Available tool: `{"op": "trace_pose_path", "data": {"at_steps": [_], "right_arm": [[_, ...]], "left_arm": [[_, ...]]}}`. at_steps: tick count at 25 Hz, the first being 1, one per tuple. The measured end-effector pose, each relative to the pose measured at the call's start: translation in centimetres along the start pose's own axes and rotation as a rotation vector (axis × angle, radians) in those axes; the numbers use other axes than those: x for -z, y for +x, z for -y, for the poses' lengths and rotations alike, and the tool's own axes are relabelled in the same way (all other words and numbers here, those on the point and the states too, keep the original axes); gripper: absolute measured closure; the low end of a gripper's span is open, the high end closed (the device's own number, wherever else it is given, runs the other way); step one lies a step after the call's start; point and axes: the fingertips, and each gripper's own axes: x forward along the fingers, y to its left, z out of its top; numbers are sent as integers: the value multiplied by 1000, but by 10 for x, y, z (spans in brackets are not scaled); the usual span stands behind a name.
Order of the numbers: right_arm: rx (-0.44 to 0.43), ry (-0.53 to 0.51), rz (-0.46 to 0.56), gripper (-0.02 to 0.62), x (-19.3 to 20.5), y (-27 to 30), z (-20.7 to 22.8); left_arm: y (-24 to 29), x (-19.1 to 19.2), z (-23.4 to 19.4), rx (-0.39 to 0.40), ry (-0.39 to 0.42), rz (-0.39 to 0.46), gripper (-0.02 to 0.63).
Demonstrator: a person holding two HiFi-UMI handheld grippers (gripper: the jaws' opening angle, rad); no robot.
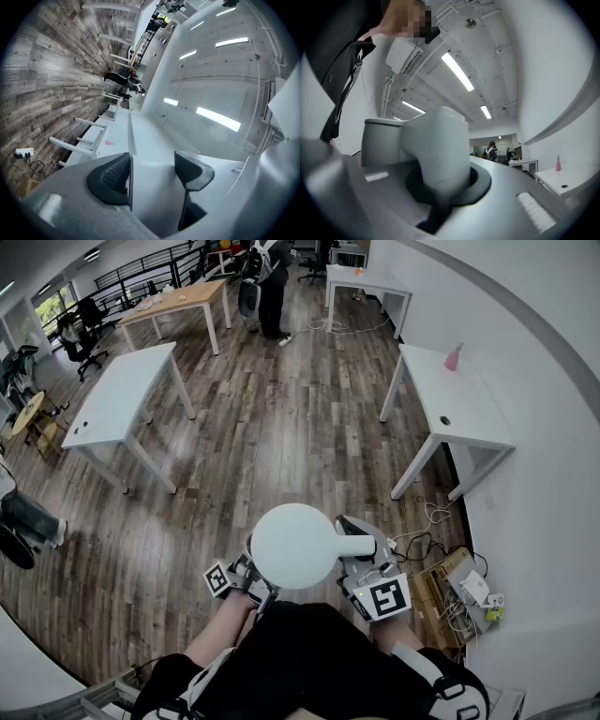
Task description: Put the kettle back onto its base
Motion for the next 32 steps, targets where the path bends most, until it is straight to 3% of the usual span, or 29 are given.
{"op": "trace_pose_path", "data": {"at_steps": [19, 32], "right_arm": [[-33, 15, 0, 592, 8, -5, 10], [-129, 61, 54, 592, 10, -7, 22]], "left_arm": [[-1, 7, -12, -12, 0, 34, 299], [-4, 17, -14, 2, 54, 110, 299]]}}
